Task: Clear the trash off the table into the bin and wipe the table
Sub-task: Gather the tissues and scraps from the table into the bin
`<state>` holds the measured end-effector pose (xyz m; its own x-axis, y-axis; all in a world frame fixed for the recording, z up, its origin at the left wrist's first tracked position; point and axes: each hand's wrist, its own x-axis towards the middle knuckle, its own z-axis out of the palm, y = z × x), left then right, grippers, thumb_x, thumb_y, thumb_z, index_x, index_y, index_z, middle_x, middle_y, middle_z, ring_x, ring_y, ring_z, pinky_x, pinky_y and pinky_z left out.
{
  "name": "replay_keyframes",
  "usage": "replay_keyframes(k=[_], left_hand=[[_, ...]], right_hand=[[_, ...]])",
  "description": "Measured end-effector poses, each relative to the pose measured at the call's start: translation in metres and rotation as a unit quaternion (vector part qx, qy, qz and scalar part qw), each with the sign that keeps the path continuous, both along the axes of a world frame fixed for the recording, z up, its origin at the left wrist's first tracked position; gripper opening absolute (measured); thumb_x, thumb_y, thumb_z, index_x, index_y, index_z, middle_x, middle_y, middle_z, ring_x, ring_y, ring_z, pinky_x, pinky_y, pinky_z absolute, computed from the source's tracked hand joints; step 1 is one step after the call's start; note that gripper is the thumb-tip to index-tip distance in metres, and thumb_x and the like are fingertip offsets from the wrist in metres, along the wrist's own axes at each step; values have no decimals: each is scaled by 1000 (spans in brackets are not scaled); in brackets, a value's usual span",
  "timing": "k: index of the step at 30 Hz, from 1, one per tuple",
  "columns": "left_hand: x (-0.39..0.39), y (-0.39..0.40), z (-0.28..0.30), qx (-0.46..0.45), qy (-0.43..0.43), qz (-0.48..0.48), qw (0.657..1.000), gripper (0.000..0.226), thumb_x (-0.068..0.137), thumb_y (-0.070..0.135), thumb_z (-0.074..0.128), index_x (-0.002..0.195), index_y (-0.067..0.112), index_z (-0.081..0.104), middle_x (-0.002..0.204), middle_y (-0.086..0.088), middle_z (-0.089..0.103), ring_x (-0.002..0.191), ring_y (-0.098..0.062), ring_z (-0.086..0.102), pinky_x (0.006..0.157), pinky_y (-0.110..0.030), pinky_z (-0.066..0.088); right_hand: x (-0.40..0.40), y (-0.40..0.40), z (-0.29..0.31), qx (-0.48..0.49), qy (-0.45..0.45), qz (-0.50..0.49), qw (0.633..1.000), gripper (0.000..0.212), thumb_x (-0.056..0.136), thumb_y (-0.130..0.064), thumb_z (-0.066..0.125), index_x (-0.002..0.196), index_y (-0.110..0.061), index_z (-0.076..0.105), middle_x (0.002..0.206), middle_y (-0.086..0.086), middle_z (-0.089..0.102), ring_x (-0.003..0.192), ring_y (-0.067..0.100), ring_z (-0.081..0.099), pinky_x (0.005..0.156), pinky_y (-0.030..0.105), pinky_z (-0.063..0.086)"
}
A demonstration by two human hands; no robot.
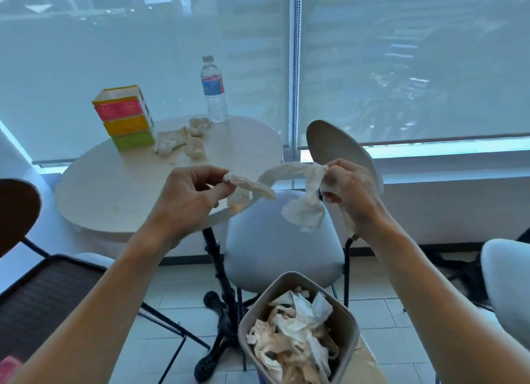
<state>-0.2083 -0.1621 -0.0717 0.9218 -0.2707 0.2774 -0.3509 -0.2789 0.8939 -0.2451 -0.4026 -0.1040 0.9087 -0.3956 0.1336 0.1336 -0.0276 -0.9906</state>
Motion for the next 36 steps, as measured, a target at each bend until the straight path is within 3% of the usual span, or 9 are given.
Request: replay_keyframes(k=[4,9,14,18,20,24,28,31,36], left_hand=[[-16,-6,-15,-4,27,-25,999,9,86,16,70,86,22,77,62,13,66,57,0,52,64,-22,48],[-32,-8,-34,3,35,-22,999,13,84,12,71,83,25,76,59,11,63,54,-3,48,52,-12,40],[-42,-10,-49,6,61,-14,998,18,83,13,73,77,29,78,61,5,64,54,-6,47,50,-14,39],[-49,-12,-61,15,82,-40,996,18,83,14,72,78,29,78,64,4,66,56,-7,47,51,-15,40],[-50,-14,-70,24,88,-43,995,17,85,12,71,81,27,77,68,2,67,59,-8,49,55,-17,42],[-51,-16,-95,61,116,-46,990,15,86,11,69,88,23,77,84,-5,74,71,-14,57,70,-28,48],[-55,-23,-128,114,140,-47,982,13,87,12,69,91,19,78,81,3,75,68,-2,63,64,-14,48],[-55,-27,-164,188,173,-64,965,17,83,18,73,98,25,76,83,8,74,76,-4,65,71,-19,50],[-42,-29,-166,318,197,-133,918,66,76,29,76,136,35,50,114,5,63,97,-7,61,93,-27,49]], right_hand=[[-15,-12,-32,6,23,30,999,15,90,-2,46,85,0,60,68,8,44,61,13,40,52,23,35],[-34,-22,-75,22,59,62,996,18,83,-8,49,81,9,56,74,11,43,63,16,40,54,24,35],[-53,-16,-115,23,123,76,989,17,86,-2,51,69,-6,53,66,8,44,60,15,40,55,27,34],[-59,-5,-161,-111,235,65,963,13,82,-14,62,70,-10,64,64,1,59,61,14,52,61,33,43],[-63,2,-180,-177,279,77,941,9,83,-19,67,74,-17,68,70,-3,65,66,11,58,63,27,46],[-70,10,-197,-250,350,131,893,19,85,-17,60,100,-18,71,94,-1,69,87,13,62,72,23,48],[-66,11,-187,-261,334,96,901,22,85,-14,55,99,-21,71,92,-2,70,86,15,62,76,27,50],[-57,10,-171,-253,298,63,918,21,88,-14,56,101,-21,71,94,-2,69,89,14,62,78,24,47],[-37,11,-127,-213,219,44,951,21,95,-12,53,107,-18,69,97,-2,65,87,5,59,69,14,45]])
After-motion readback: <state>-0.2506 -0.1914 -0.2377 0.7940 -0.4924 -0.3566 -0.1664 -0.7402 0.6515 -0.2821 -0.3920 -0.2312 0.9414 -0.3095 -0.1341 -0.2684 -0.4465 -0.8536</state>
